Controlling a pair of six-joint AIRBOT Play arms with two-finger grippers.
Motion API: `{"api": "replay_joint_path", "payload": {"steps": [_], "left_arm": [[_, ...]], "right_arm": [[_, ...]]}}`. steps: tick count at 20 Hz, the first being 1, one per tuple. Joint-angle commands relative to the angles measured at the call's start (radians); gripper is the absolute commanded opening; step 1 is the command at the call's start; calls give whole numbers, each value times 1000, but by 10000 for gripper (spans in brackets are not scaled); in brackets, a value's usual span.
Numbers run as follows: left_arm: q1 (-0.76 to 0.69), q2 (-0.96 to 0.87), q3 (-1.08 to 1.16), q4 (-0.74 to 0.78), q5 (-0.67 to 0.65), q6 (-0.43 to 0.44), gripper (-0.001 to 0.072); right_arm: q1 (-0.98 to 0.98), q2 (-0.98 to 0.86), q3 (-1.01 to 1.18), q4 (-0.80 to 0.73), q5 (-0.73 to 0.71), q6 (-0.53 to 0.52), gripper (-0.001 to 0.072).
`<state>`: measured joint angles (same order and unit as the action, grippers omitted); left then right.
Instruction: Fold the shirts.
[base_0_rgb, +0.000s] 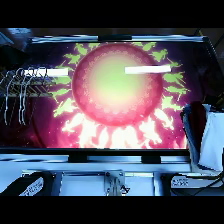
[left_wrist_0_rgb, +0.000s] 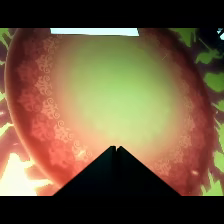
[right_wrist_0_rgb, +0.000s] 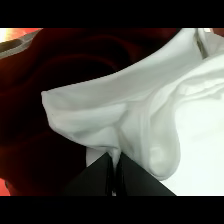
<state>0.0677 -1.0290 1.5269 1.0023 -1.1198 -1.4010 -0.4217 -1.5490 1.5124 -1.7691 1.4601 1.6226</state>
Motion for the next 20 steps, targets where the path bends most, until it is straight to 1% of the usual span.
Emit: {"api": "replay_joint_path", "payload": {"steps": [1, 6, 8, 11, 12, 14, 15, 18, 20], "left_arm": [[0, 0, 1, 0, 1, 0, 28], [0, 0, 1, -1, 1, 0, 28], [0, 0, 1, -1, 1, 0, 28], [0, 1, 1, -9, 0, 0, 28], [0, 2, 1, -12, 0, 0, 28], [0, 6, 1, -12, 0, 1, 28], [0, 8, 1, -12, 0, 1, 28], [0, 8, 1, -12, 0, 1, 28], [0, 8, 1, -12, 0, 1, 28]], "right_arm": [[13, 29, 3, 16, -29, -6, 52], [121, 175, 3, -24, -132, -39, 52], [182, 196, 3, -26, -127, -38, 52], [213, 158, 0, -40, -92, -37, 53], [208, 139, 0, -48, -72, -37, 93], [190, 118, 0, -47, -50, -50, 587], [178, 122, 2, -48, -43, -74, 588], [109, 206, 3, -9, -52, -72, 588], [9, 280, 2, 69, -33, -72, 588]]}}
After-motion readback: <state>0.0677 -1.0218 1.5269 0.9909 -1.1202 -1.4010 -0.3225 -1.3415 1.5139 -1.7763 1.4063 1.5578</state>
